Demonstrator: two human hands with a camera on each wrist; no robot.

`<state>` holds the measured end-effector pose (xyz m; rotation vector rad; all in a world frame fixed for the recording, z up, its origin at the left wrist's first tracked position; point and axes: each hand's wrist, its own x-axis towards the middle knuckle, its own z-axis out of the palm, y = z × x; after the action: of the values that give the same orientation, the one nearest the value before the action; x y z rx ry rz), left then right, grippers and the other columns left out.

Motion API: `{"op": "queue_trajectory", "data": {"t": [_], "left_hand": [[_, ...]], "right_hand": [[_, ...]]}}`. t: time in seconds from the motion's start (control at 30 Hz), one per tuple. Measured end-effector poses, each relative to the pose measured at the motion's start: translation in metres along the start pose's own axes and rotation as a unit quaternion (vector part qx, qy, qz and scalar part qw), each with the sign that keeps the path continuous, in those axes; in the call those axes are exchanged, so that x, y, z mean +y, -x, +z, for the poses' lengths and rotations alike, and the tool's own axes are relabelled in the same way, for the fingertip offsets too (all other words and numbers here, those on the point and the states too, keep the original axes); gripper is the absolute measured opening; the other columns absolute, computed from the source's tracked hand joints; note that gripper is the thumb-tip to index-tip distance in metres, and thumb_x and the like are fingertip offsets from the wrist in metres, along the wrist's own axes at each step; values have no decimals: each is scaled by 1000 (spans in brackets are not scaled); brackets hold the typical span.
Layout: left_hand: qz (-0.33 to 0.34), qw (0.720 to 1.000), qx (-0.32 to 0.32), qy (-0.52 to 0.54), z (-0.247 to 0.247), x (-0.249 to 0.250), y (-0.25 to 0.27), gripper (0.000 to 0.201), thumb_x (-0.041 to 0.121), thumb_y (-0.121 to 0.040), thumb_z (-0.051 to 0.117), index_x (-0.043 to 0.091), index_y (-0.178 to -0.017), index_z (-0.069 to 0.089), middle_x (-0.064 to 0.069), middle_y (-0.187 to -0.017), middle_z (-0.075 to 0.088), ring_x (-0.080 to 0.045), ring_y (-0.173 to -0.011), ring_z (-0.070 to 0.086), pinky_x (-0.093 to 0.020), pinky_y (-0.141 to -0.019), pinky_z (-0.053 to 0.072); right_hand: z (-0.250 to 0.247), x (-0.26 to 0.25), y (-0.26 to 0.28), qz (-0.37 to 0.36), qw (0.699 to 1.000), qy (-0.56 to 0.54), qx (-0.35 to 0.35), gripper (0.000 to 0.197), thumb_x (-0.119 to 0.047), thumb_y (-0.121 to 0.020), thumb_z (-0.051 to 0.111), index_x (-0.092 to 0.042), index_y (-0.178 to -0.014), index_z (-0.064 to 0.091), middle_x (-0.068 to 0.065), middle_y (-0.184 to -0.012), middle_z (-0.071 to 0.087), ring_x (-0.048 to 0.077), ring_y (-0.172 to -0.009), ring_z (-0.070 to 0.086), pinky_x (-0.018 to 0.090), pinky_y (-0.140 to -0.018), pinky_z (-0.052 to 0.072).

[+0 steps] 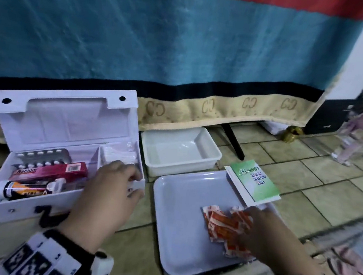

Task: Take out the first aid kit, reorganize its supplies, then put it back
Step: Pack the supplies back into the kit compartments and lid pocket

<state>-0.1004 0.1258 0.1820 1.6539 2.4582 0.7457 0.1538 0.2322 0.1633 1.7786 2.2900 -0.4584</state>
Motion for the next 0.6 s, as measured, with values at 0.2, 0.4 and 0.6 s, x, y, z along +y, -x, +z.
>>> {"op": "queue_trajectory", "data": {"t": [0.2,0.4,0.6], "left_hand": [[153,965,-215,6,43,61,1,29,43,-90,54,37,-118,51,15,-119,42,-6,-115,40,-23,-96,35],[173,923,-340,-59,69,80,-2,46,46,-90,53,40,-134,43,11,-151,24,-14,-138,23,-33,-113,26],[115,925,-350,-88,79,81,-11,56,44,-86,59,41,-137,38,8,-156,14,-15,-143,18,-35,-115,24]], "right_hand": [[10,-14,-8,-107,992,-73,-3,42,-23,-86,58,-21,-127,47,5,-125,48,22,-113,53,27,-95,40],[-44,20,-48,-68,990,-105,64,53,-27,-88,61,-15,-137,43,10,-135,51,25,-122,50,25,-95,37],[-64,45,-108,4,998,-46,46,57,-33,-83,66,-3,-126,45,17,-125,57,32,-114,54,32,-86,43]]}}
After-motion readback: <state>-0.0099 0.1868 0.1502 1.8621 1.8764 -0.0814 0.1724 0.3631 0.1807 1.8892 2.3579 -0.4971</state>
